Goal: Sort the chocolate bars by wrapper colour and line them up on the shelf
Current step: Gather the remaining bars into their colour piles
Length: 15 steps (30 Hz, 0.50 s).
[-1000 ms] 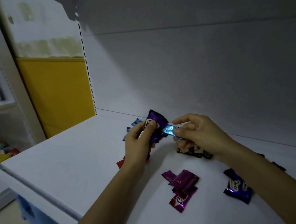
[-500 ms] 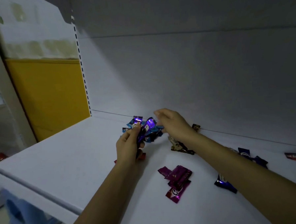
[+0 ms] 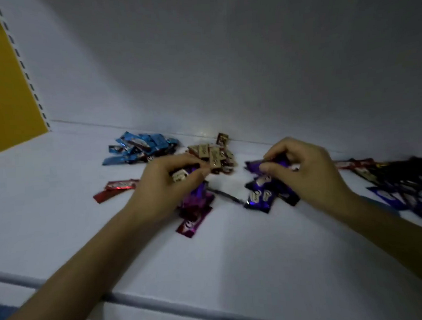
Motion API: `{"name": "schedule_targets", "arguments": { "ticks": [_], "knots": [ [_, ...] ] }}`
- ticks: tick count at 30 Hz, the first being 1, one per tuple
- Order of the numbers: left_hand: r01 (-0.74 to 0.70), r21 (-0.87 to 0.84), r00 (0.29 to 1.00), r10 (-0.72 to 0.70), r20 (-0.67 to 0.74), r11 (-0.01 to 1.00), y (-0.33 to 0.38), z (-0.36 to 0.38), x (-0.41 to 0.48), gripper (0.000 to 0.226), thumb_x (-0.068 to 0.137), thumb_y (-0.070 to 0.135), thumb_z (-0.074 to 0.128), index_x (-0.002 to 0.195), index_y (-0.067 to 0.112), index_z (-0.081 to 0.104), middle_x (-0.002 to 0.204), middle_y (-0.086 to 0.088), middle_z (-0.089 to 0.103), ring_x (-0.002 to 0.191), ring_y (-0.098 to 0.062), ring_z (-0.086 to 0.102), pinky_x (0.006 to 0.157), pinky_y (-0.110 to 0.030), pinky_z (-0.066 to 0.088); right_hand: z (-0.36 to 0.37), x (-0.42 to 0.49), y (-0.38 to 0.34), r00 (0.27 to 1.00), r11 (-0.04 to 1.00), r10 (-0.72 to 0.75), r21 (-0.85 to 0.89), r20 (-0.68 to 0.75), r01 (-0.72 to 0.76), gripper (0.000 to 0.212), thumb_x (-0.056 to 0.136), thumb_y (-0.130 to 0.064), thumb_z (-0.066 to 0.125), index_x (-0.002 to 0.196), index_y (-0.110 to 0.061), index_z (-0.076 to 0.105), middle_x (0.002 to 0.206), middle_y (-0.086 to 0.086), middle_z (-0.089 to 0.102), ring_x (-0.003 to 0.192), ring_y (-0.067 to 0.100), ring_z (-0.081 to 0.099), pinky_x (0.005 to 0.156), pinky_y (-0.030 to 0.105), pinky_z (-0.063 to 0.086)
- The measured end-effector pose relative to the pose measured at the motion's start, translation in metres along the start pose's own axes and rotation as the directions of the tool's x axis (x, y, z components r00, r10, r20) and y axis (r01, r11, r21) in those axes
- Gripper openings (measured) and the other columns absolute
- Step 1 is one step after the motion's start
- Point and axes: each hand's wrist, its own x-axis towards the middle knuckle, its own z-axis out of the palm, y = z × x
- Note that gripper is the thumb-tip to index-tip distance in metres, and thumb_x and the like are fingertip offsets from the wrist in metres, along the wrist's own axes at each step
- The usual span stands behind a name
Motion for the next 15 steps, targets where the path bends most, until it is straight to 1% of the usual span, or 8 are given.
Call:
{"name": "schedule_targets", "arguments": {
  "ticks": [1, 3, 5, 7, 9, 12, 14, 15],
  "knots": [
    [0.029, 0.012, 0.999, -0.030, 0.028, 0.999, -0.001, 0.001, -0.001, 0.007, 0.085, 0.024, 0.067, 0.085, 0.030, 0.072, 0.084, 0.016, 0.070, 0.081, 0.001, 0.064, 0.069, -0.010, 0.048, -0.006, -0.004, 0.007, 0.998, 0.997, -0.020, -0.072, -0.053, 0.016, 0.012, 0.079, -0.014, 0.074, 0.083, -0.022, 0.066, 0.076, -0.014, 0.067, 0.073, -0.002, 0.063, 0.069, 0.008, 0.047],
    [0.059, 0.058, 0.992, -0.065, 0.109, 0.997, -0.004, 0.007, -0.004, 0.005, 0.084, 0.028, 0.066, 0.084, 0.031, 0.070, 0.083, 0.016, 0.070, 0.082, 0.002, 0.064, 0.065, -0.009, 0.048, -0.011, -0.012, 0.022, 0.994, 0.990, -0.023, -0.139, -0.106, 0.008, 0.009, 0.080, -0.015, 0.073, 0.087, -0.019, 0.069, 0.082, -0.015, 0.066, 0.079, -0.002, 0.062, 0.073, 0.007, 0.045],
    [0.060, 0.097, 0.987, -0.073, 0.140, 0.993, -0.004, 0.014, -0.008, 0.005, 0.083, 0.032, 0.065, 0.084, 0.036, 0.068, 0.082, 0.018, 0.069, 0.082, 0.004, 0.063, 0.060, -0.009, 0.048, -0.008, -0.017, 0.035, 0.995, 0.970, -0.030, -0.244, -0.097, 0.005, 0.012, 0.080, -0.019, 0.073, 0.092, -0.017, 0.072, 0.087, -0.007, 0.070, 0.085, 0.007, 0.063, 0.081, 0.022, 0.051],
    [0.050, 0.097, 0.993, -0.060, 0.097, 0.994, -0.002, 0.015, -0.008, 0.007, 0.080, 0.041, 0.063, 0.085, 0.038, 0.067, 0.083, 0.020, 0.068, 0.083, 0.003, 0.063, 0.060, -0.009, 0.048, -0.006, -0.018, 0.043, 0.996, 0.930, -0.072, -0.364, -0.052, 0.048, 0.016, 0.082, -0.020, 0.072, 0.097, -0.017, 0.074, 0.093, -0.001, 0.072, 0.089, 0.017, 0.064, 0.086, 0.042, 0.051],
    [0.022, 0.081, 0.999, -0.026, 0.046, 0.996, 0.000, 0.014, -0.007, 0.017, 0.076, 0.050, 0.059, 0.084, 0.037, 0.066, 0.084, 0.021, 0.067, 0.083, 0.002, 0.063, 0.062, -0.009, 0.047, -0.006, -0.018, 0.047, 0.995, 0.893, -0.102, -0.439, 0.017, 0.099, 0.018, 0.085, -0.021, 0.069, 0.101, -0.017, 0.074, 0.096, 0.001, 0.073, 0.091, 0.020, 0.064, 0.088, 0.049, 0.047],
    [-0.002, 0.085, 1.000, 0.002, 0.005, 0.996, -0.001, 0.014, -0.007, 0.018, 0.076, 0.052, 0.057, 0.081, 0.037, 0.065, 0.082, 0.019, 0.066, 0.078, 0.001, 0.063, 0.060, -0.009, 0.048, -0.006, -0.020, 0.049, 0.992, 0.866, -0.084, -0.485, 0.097, 0.120, 0.021, 0.092, -0.026, 0.059, 0.103, -0.017, 0.074, 0.105, 0.001, 0.071, 0.102, 0.022, 0.062, 0.098, 0.047, 0.040],
    [0.001, 0.086, 1.000, -0.002, 0.003, 0.996, -0.002, 0.015, -0.006, 0.018, 0.076, 0.053, 0.057, 0.081, 0.037, 0.064, 0.083, 0.019, 0.066, 0.078, 0.002, 0.063, 0.059, -0.009, 0.048, -0.005, -0.022, 0.046, 0.996, 0.861, -0.065, -0.501, 0.060, 0.086, 0.026, 0.095, -0.029, 0.054, 0.109, -0.018, 0.072, 0.117, 0.002, 0.066, 0.112, 0.021, 0.056, 0.102, 0.040, 0.032],
    [0.012, 0.075, 1.000, -0.012, 0.005, 0.997, -0.003, 0.015, -0.006, 0.019, 0.075, 0.053, 0.056, 0.081, 0.037, 0.064, 0.083, 0.020, 0.066, 0.079, 0.003, 0.063, 0.058, -0.009, 0.047, -0.004, -0.022, 0.041, 0.997, 0.869, -0.069, -0.489, 0.032, 0.076, 0.027, 0.095, -0.031, 0.053, 0.112, -0.018, 0.070, 0.120, 0.002, 0.064, 0.115, 0.021, 0.054, 0.101, 0.037, 0.029]
  ]
}}
